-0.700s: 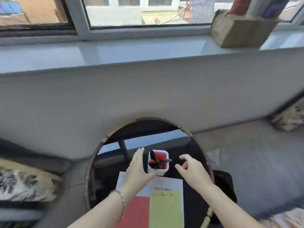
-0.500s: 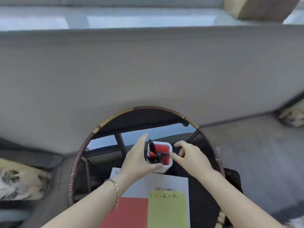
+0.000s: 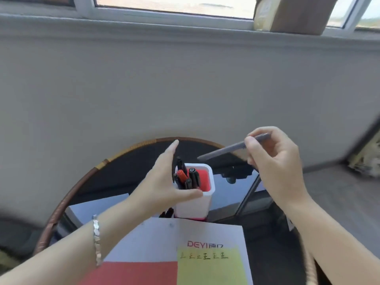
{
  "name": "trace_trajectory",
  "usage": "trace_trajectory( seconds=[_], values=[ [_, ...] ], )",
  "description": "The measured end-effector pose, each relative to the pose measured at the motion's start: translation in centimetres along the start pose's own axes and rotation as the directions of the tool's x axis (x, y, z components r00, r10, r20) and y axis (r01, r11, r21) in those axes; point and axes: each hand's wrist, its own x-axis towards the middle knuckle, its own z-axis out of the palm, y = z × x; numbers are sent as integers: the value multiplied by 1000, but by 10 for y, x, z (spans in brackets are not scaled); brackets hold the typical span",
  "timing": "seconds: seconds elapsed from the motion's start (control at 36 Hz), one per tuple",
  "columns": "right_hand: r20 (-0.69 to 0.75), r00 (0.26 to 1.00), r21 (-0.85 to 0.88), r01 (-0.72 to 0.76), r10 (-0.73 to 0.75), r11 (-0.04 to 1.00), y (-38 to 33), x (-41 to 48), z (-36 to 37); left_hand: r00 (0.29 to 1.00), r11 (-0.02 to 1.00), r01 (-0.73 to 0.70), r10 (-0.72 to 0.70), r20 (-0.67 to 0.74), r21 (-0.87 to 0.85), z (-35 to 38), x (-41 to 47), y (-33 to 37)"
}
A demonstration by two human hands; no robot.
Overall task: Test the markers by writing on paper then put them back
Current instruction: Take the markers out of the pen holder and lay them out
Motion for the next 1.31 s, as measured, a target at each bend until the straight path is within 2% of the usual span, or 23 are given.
trace_trajectory(
  seconds=[0.06, 0.14, 0.22, 0.28, 0.33, 0.39, 0.47, 0.58, 0.64, 0.89, 0.97, 1.08, 1.14, 1.22, 1.31],
  values=[
    [-55, 997, 101, -40, 46, 994, -9, -11, -6, 990, 995, -94, 95, -100, 18, -2, -14, 15],
    [-46, 989, 232, -129, 143, 964, -20, -30, -12, 954, 970, -221, 236, -183, 97, -2, -40, 40],
    [-5, 969, 370, -226, 246, 901, -30, -51, -17, 924, 910, -302, 353, -146, 286, 2, -61, 59],
    [32, 942, 484, -306, 333, 820, -36, -65, -20, 916, 863, -330, 391, -92, 381, 5, -75, 67],
    [100, 907, 586, -386, 409, 713, -41, -79, -23, 917, 842, -341, 396, -50, 419, 10, -89, 73],
    [208, 871, 605, -472, 445, 641, -45, -93, -24, 921, 857, -343, 387, -40, 384, 15, -100, 76],
    [328, 842, 483, -538, 427, 691, -47, -114, -23, 918, 857, -362, 396, -18, 366, 27, -115, 77],
    [261, 895, 337, -437, 363, 834, -51, -133, -16, 873, 787, -404, 485, -61, 466, 38, -127, 71],
    [257, 909, 284, -397, 329, 873, -52, -139, -12, 871, 776, -406, 489, -53, 483, 40, -130, 66],
    [291, 922, 289, -340, 256, 895, -53, -142, -1, 875, 803, -431, 483, -26, 411, 31, -131, 51],
    [229, 937, 307, -328, 265, 894, -48, -136, -1, 929, 898, -339, 367, -54, 280, 27, -133, 54],
    [114, 904, 313, -426, 412, 849, -27, -112, -21, 981, 984, -173, 177, -75, 52, 29, -129, 49],
    [150, 861, 210, -508, 485, 836, -11, -100, -38, 992, 994, -111, 111, -54, 6, 30, -125, 43],
    [192, 780, -96, -590, 596, 802, 19, -88, -60, 1000, 992, -8, 7, -11, -125, 34, -117, 36],
    [108, 780, -393, -537, 617, 747, 52, -84, -77, 999, 976, 32, -31, 8, -217, 45, -107, 35]
  ],
)
